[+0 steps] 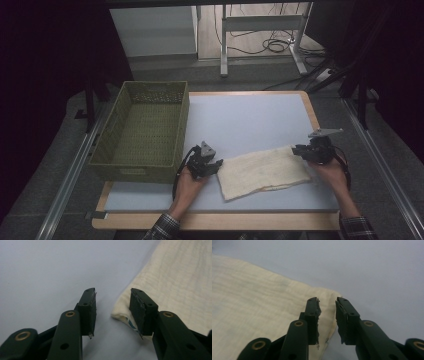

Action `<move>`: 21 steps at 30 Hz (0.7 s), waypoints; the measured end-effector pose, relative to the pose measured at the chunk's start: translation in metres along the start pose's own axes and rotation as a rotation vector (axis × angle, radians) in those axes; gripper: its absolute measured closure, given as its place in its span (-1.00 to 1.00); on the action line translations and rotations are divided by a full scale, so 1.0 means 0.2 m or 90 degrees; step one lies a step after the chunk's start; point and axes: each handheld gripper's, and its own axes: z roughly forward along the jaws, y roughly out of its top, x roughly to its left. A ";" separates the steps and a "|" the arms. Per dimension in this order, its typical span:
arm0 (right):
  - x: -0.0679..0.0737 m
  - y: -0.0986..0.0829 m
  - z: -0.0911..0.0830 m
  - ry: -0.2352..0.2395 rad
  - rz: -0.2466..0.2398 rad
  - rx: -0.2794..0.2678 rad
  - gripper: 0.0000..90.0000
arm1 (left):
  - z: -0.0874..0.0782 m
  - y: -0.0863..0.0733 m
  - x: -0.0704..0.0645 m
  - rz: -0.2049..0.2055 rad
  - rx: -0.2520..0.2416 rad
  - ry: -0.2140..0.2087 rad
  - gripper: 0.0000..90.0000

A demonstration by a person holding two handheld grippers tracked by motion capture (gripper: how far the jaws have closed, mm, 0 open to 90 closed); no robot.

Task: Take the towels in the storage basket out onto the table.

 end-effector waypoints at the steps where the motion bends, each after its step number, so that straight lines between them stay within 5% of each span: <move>1: 0.01 -0.01 -0.01 0.004 0.003 -0.002 0.54 | 0.00 0.00 0.00 0.002 0.005 0.005 0.22; 6: 0.05 -0.07 -0.04 0.013 -0.003 -0.002 0.47 | 0.01 0.00 0.03 -0.035 0.011 -0.010 0.05; 14: 0.13 -0.12 -0.11 0.042 -0.006 -0.017 0.36 | 0.02 0.00 0.03 -0.033 0.009 -0.007 0.04; 21: 0.26 -0.12 -0.12 0.069 -0.040 -0.012 0.35 | 0.02 0.00 0.03 -0.034 0.008 -0.008 0.05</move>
